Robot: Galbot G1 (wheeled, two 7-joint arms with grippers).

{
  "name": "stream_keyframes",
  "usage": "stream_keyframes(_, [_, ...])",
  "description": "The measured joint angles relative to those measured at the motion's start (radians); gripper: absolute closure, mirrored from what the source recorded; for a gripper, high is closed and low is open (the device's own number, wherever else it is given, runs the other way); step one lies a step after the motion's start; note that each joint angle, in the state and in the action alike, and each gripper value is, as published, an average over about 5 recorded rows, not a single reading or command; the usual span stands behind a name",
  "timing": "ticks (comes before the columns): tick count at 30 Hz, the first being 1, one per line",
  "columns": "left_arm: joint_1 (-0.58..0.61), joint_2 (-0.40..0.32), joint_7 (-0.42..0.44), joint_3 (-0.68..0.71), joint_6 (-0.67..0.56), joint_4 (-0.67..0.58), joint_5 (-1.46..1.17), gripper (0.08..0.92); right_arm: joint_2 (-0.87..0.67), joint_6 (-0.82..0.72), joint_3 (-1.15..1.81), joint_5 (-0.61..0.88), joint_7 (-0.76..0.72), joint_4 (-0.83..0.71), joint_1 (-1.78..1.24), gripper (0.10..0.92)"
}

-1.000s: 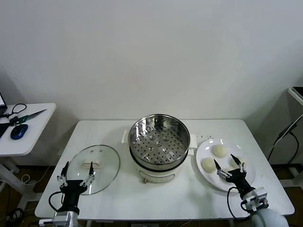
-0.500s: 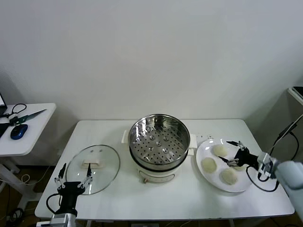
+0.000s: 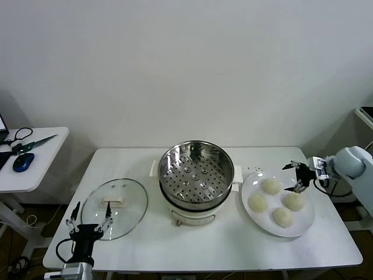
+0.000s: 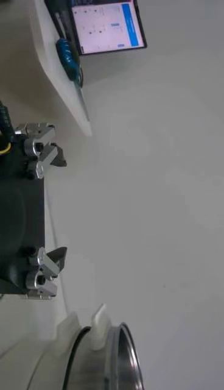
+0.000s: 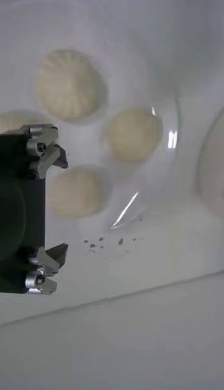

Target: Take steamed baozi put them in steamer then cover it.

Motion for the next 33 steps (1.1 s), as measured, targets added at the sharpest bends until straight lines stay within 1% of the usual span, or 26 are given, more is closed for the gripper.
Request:
stream_keyframes(5, [-0.001,0.001,-0.001,-0.002,0.000,0.006,0.002,0.177,0.053,0.000,-0.100,-0.017,-0.014,-0.072,0.067,0.203])
stream_keyframes(17, [-0.010,0.009,0.000,-0.010,0.004,0.020,0.005,0.177,0.192,0.010,-0.174,-0.047,-0.028,-0.228,0.138,0.203])
stream_keyframes(26, [-0.017,0.010,0.000,-0.010,0.007,0.028,0.008,0.177,0.258,0.020,-0.210,-0.061,-0.037,-0.311,0.160,0.203])
stream_keyframes(33, [-0.019,0.010,0.000,-0.010,0.008,0.031,0.012,0.177,0.281,0.025,-0.223,-0.076,-0.044,-0.343,0.162,0.203])
